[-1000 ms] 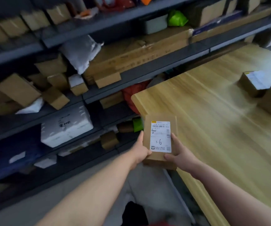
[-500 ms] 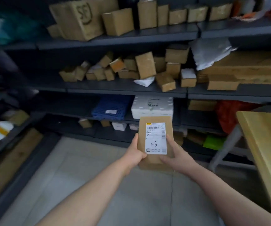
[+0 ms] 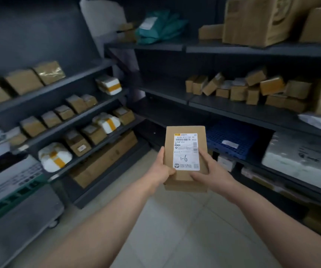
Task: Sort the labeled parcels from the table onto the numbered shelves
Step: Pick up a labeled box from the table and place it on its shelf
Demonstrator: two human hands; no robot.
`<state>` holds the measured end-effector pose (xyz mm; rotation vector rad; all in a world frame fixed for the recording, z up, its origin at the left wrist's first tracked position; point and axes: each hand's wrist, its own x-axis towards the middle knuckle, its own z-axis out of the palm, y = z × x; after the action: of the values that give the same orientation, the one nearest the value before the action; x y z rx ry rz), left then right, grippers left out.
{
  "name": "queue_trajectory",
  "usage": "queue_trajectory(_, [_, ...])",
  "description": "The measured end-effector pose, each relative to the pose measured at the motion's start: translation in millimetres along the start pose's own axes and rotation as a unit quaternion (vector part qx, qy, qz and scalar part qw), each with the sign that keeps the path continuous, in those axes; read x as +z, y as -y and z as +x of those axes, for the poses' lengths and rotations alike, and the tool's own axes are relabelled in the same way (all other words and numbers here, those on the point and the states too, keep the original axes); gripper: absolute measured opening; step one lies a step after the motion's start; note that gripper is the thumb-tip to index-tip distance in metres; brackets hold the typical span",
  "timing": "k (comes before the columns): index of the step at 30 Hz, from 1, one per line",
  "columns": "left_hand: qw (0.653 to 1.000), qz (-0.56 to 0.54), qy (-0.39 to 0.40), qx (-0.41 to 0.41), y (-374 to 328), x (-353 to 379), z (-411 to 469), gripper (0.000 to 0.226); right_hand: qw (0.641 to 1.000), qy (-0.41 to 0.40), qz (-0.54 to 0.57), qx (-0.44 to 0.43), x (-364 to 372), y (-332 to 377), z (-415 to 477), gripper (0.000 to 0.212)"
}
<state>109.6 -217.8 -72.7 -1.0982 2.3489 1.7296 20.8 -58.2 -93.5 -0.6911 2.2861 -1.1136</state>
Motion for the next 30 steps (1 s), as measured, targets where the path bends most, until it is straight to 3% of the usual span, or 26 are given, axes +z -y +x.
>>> queue_trajectory(6, [0.994, -0.041, -0.096, -0.025, -3.8, -82.7, 34.1, 0.090, 0.997, 0.054, -0.027, -0.057, 35.9, 68.5, 86.0, 0.088])
queue_trajectory(13, [0.980, -0.073, -0.183, -0.007, -53.3, -150.8, 106.4, 0.090, 0.985, 0.109, -0.027, -0.129, 27.2, 141.7, 211.7, 0.089])
queue_trajectory(22, [0.958, -0.115, -0.262, -0.010, -128.4, -205.6, 202.0, 0.090, 0.965, 0.157, -0.040, -0.205, 2.4, 221.9, 359.6, 0.084])
queue_trajectory(30, [0.935, -0.129, -0.329, -0.030, -142.5, -267.8, 264.6, 0.089, 0.943, 0.207, -0.049, -0.256, 35.3, 280.4, 458.1, 0.082])
